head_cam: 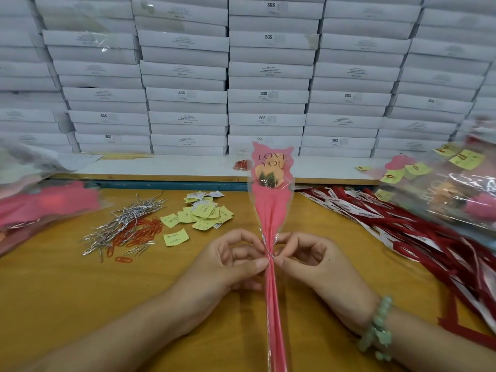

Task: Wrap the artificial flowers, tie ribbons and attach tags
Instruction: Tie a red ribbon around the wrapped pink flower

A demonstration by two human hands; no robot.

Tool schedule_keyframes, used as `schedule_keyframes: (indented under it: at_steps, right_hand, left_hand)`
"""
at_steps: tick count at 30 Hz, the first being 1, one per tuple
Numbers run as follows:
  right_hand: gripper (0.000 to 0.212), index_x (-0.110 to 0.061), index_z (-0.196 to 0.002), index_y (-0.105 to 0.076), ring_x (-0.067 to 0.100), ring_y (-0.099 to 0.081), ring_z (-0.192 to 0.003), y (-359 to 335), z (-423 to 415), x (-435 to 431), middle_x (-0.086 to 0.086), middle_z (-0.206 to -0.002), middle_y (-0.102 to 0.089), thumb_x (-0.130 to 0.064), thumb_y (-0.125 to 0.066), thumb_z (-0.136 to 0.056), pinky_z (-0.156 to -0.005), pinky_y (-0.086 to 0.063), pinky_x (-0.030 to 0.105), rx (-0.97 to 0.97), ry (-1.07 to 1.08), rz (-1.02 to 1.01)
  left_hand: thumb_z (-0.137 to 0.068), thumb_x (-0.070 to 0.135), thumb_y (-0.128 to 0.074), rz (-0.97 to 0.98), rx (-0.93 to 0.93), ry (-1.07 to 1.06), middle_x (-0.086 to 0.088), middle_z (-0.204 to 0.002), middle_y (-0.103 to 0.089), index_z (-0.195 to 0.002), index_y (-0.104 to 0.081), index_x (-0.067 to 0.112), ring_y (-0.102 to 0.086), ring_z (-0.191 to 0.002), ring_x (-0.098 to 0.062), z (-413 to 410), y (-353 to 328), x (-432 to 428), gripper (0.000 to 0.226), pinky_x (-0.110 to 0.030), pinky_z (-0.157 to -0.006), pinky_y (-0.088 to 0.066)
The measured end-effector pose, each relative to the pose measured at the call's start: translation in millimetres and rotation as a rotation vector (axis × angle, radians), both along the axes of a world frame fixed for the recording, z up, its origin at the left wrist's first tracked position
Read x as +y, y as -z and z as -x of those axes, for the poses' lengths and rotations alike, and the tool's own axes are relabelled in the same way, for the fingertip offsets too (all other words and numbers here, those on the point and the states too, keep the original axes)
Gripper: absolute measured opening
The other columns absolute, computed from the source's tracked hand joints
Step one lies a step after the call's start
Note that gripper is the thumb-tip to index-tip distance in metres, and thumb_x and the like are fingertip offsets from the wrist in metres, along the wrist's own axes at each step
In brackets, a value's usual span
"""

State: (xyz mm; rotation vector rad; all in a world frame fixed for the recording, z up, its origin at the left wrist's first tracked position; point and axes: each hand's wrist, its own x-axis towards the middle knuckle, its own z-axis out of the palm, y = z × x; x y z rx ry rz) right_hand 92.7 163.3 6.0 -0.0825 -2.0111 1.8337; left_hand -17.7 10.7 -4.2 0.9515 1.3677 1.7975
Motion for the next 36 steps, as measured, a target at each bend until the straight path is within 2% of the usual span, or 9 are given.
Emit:
schedule_keyframes:
  at_steps: [5,13,17,19,22,24,28,32,36]
  right_hand:
    - [0.011,0.008,-0.071,-0.063,0.019,-0.067,-0.093,0.1,-0.6,0.4,0.004,-0.095,-0.068,0.006,-0.072,-0.077,-0.076,-0.051,0.016,0.014,0.02,-0.078]
    - [0.011,-0.002,-0.068,-0.067,0.011,-0.065,-0.096,-0.7,-3.0,-4.0,-0.008,-0.097,-0.066,0.0,-0.074,-0.077,-0.077,-0.057,0.033,0.043,0.056,-0.272]
    - [0.01,0.0,-0.07,-0.067,0.018,-0.065,-0.092,-0.1,-2.2,-4.0,0.002,-0.093,-0.065,0.0,-0.073,-0.079,-0.077,-0.056,0.043,0.044,0.049,-0.281]
    - [0.008,0.001,-0.075,-0.065,0.022,-0.065,-0.086,0.5,-1.2,-3.1,0.009,-0.087,-0.065,0.001,-0.07,-0.082,-0.074,-0.057,0.039,0.042,0.013,-0.258]
    - [0.006,0.001,-0.082,-0.061,0.016,-0.061,-0.072,1.7,-0.1,-2.9,0.005,-0.079,-0.064,-0.001,-0.066,-0.087,-0.064,-0.052,0.025,0.006,-0.071,-0.209]
    - [0.006,0.002,-0.086,-0.061,0.016,-0.06,-0.072,2.9,0.6,-2.2,0.007,-0.083,-0.062,-0.002,-0.064,-0.088,-0.061,-0.052,0.026,-0.007,-0.084,-0.205]
    - [0.003,-0.002,-0.085,-0.064,0.014,-0.064,-0.079,4.3,0.9,-0.4,0.007,-0.092,-0.061,-0.001,-0.066,-0.086,-0.066,-0.053,0.027,0.018,-0.059,-0.275]
    - [0.003,-0.004,-0.086,-0.064,0.012,-0.065,-0.078,3.9,-0.3,-0.2,0.005,-0.091,-0.06,-0.005,-0.067,-0.087,-0.067,-0.054,0.028,0.022,-0.058,-0.328]
    - [0.005,-0.008,-0.086,-0.061,0.011,-0.068,-0.071,2.1,-1.7,-1.8,0.0,-0.083,-0.063,-0.006,-0.064,-0.09,-0.064,-0.056,0.03,0.035,-0.024,-0.513]
  left_hand:
    - [-0.079,0.009,-0.075,-0.002,0.003,-0.028,-0.021,-0.09,-0.07,-0.092,-0.069,0.011,-0.07,-0.079,-0.026,-1.9,-0.5,-0.6,0.015,-0.029,-0.067,-0.058]
    - [-0.076,0.033,-0.077,0.033,0.069,-0.1,-0.014,-0.09,-0.074,-0.088,-0.074,0.021,-0.071,-0.076,-0.021,-6.6,-1.9,-0.8,0.017,-0.024,-0.065,-0.057]
    - [-0.074,0.028,-0.08,0.04,0.081,-0.108,-0.014,-0.087,-0.074,-0.083,-0.074,0.022,-0.071,-0.071,-0.021,-5.5,0.8,0.0,0.012,-0.025,-0.062,-0.057]
    - [-0.071,0.029,-0.082,0.047,0.07,-0.102,-0.015,-0.086,-0.074,-0.082,-0.074,0.021,-0.071,-0.07,-0.021,-4.7,1.4,0.9,0.016,-0.026,-0.06,-0.057]
    - [-0.067,0.031,-0.081,0.061,0.075,-0.106,-0.014,-0.084,-0.074,-0.082,-0.073,0.02,-0.069,-0.067,-0.019,-2.9,3.2,1.8,0.02,-0.022,-0.055,-0.054]
    - [-0.066,0.03,-0.08,0.067,0.09,-0.11,-0.014,-0.082,-0.073,-0.087,-0.07,0.014,-0.068,-0.063,-0.018,-2.0,3.9,2.2,0.028,-0.021,-0.053,-0.052]
    - [-0.067,0.025,-0.079,0.04,0.081,-0.113,-0.012,-0.075,-0.072,-0.098,-0.047,0.006,-0.065,-0.056,-0.015,-1.6,3.8,1.7,0.048,-0.02,-0.05,-0.05]
    - [-0.077,0.019,-0.075,0.036,0.149,-0.095,-0.015,-0.084,-0.074,-0.088,-0.054,0.009,-0.069,-0.066,-0.017,-2.2,3.9,0.5,0.026,-0.02,-0.053,-0.052]
    - [-0.079,0.018,-0.075,0.045,0.155,-0.105,-0.013,-0.083,-0.074,-0.087,-0.063,0.013,-0.072,-0.073,-0.021,-1.8,4.9,0.1,0.015,-0.02,-0.059,-0.054]
